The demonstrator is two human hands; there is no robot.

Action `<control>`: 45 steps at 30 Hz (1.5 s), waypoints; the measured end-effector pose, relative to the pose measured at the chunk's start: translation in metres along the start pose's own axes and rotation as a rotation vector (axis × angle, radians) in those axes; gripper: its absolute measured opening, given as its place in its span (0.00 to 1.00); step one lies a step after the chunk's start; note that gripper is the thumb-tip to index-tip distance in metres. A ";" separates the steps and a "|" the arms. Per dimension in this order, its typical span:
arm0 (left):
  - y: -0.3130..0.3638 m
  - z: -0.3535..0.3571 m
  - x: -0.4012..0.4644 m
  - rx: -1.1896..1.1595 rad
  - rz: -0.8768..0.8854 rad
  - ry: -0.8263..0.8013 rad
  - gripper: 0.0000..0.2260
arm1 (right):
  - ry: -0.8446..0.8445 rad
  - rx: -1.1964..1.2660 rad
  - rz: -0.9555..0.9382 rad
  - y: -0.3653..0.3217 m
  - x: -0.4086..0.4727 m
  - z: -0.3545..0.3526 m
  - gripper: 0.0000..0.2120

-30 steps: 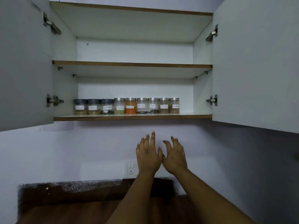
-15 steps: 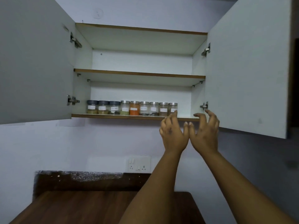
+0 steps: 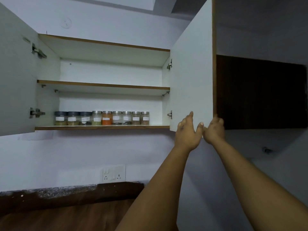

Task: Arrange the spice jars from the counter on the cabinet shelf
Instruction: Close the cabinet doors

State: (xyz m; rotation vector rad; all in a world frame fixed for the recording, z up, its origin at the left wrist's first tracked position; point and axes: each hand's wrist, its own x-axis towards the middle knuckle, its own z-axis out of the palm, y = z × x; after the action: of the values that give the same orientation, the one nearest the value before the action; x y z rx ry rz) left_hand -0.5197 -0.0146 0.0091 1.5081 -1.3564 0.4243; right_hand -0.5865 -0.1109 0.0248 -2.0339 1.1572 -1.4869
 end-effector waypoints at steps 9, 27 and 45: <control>-0.026 -0.028 -0.011 -0.046 -0.095 0.076 0.26 | 0.050 0.254 -0.219 -0.041 -0.045 0.022 0.21; -0.313 -0.185 0.059 -0.203 -0.360 0.210 0.25 | -0.301 -0.196 -0.876 -0.152 -0.041 0.357 0.30; -0.471 -0.203 0.127 0.035 -0.184 0.123 0.24 | -0.230 -0.256 -0.741 -0.144 -0.008 0.513 0.36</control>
State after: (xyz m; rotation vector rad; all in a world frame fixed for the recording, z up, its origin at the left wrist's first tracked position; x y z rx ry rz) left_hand 0.0070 0.0160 -0.0119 1.5929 -1.1091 0.4187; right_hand -0.0630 -0.1048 -0.0727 -2.9233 0.5314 -1.3712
